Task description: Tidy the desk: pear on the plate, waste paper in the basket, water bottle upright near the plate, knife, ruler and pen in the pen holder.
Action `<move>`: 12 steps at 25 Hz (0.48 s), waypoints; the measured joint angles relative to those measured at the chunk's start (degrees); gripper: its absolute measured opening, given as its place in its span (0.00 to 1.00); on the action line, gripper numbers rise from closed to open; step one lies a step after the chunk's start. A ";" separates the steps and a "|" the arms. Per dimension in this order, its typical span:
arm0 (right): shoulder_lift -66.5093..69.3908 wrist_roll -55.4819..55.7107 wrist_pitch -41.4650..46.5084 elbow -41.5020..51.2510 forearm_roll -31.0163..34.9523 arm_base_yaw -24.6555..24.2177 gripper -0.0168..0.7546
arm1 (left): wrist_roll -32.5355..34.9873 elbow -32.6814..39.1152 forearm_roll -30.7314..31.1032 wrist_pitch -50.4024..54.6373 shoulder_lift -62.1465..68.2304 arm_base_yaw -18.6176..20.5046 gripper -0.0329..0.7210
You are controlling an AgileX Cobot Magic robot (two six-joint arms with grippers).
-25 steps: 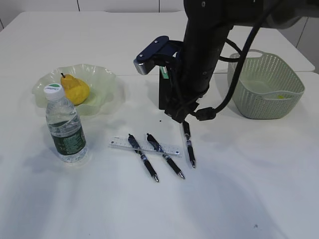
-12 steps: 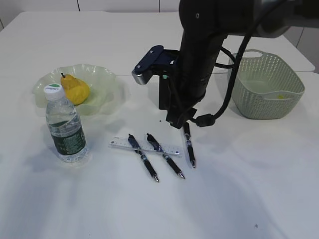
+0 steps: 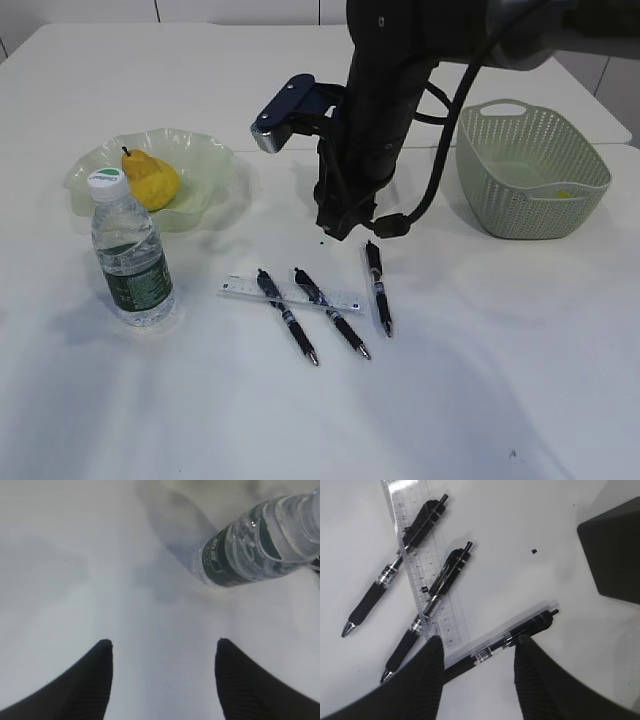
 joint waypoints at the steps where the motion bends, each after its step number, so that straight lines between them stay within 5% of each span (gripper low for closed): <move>1: 0.00 0.00 0.00 0.00 0.00 0.00 0.47 | 0.00 0.00 0.00 0.00 0.00 0.00 0.65; 12: 0.02 7.75 3.65 0.00 0.64 0.00 0.47 | 0.00 0.00 0.00 0.00 0.32 0.00 0.65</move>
